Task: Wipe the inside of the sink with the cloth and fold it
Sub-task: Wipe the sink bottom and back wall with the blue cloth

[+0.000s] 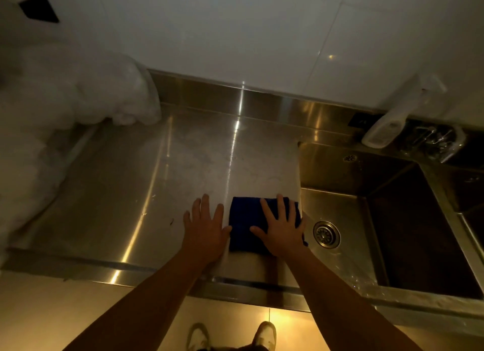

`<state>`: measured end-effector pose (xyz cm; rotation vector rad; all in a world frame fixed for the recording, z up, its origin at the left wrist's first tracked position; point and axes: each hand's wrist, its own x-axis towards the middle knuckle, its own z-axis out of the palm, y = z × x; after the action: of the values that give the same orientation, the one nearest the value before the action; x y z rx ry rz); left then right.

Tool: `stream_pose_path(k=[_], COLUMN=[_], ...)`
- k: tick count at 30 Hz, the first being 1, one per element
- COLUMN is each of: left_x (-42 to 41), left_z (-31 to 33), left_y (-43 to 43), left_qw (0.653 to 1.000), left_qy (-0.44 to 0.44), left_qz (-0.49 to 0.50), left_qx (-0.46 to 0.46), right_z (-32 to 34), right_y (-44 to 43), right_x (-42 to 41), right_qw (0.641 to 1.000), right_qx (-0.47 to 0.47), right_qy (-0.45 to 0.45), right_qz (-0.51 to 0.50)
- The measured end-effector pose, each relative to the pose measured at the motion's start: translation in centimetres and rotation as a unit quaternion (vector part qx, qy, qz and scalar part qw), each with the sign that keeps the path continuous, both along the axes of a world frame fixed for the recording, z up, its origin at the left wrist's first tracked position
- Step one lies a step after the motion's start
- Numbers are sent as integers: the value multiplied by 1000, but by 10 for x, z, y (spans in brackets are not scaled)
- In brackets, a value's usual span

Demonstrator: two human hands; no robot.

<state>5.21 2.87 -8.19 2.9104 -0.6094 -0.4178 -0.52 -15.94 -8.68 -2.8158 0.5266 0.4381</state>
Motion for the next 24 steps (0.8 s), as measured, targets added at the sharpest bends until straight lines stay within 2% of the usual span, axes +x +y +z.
stream_pose_path(k=[11, 19, 24], left_x=[5, 4, 3], left_z=[-39, -40, -39], left_y=[-7, -9, -10], left_qw=[1000, 999, 999], left_qy=[-24, -36, -34], left_qz=[6, 7, 10], left_qx=[-13, -15, -16], right_z=[-32, -28, -20], right_y=[-4, 1, 7], right_x=[-9, -12, -10], right_qw=[997, 997, 992], right_qx=[-45, -31, -88], right_qy=[-60, -71, -84], right_qz=[13, -1, 45])
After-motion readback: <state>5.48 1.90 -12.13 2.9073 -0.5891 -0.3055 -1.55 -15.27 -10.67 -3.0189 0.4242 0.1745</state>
